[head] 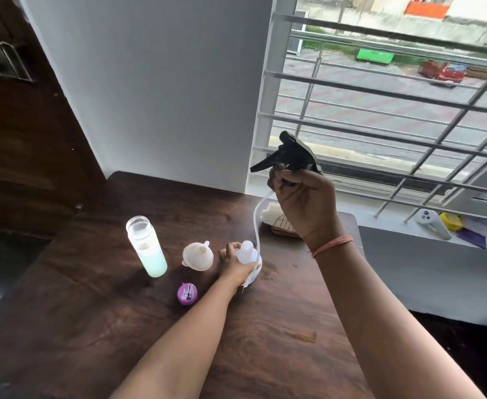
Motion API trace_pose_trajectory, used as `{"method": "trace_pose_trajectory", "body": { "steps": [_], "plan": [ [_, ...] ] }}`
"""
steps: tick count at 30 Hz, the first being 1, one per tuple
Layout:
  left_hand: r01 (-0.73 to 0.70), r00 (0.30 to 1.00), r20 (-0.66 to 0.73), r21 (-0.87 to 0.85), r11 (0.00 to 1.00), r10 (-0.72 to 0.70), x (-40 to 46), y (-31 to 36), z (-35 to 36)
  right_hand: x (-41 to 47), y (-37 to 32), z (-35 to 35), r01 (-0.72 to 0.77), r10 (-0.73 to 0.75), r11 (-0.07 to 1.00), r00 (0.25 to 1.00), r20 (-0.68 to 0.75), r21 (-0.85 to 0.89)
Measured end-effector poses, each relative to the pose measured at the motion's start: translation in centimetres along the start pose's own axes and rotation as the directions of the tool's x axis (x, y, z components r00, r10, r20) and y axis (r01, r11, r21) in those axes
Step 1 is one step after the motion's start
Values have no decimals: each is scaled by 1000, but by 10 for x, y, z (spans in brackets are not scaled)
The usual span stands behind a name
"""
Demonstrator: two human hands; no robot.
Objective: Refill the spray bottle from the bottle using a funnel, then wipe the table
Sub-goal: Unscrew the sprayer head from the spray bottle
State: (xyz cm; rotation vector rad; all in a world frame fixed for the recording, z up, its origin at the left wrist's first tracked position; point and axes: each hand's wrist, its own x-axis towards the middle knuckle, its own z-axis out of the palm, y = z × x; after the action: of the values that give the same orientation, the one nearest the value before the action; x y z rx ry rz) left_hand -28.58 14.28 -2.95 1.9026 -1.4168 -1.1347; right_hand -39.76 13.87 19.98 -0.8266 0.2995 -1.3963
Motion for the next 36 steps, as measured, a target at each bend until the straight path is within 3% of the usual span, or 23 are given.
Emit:
{"method": "trace_pose_trajectory", "body": {
  "steps": [5, 9, 11, 14, 16, 18, 21, 23, 27, 31, 36],
  "plan": [
    [14, 1000, -7, -30, 999, -14, -3, 0, -1, -1, -7, -9, 53, -56, 998, 996, -72, -41],
    [10, 999, -30, -81, 997, -12, -7, -3, -1, -2, -15, -25, 182, -178, 983, 937, -302, -14],
    [28, 999, -19, -77, 997, -29, -10, -4, -1, -4, -16, -43, 147, -206, 978, 812, -547, -150],
    [48, 999, -4, -81, 996, -49, -13, -6, -2, -15, -10, -78, -88, -222, 938, 588, -778, -334],
    [47, 999, 4, -77, 996, -47, -14, -8, -3, -22, -2, -100, -77, -173, 967, 504, -846, -243],
    [53, 999, 11, -80, 995, -53, -16, -8, -4, -29, 8, -122, -71, -23, 996, 407, -913, -57],
    [60, 998, 12, -83, 995, -59, -17, -6, -4, -41, 30, -151, -158, 219, 972, 325, -920, 176],
    [65, 998, 10, -83, 994, -64, -17, -6, -4, -51, 48, -168, -145, 305, 951, 289, -907, 274],
    [71, 997, 16, -93, 993, -70, -17, -5, -5, -67, 75, -183, -190, 386, 920, 308, -869, 342],
    [71, 997, 26, -66, 995, -69, -19, -4, -9, -79, 94, -189, -320, 493, 857, 281, -823, 404],
    [63, 998, 29, -42, 997, -62, -20, -3, -12, -90, 103, -189, -397, 518, 826, 254, -817, 400]
  ]
}}
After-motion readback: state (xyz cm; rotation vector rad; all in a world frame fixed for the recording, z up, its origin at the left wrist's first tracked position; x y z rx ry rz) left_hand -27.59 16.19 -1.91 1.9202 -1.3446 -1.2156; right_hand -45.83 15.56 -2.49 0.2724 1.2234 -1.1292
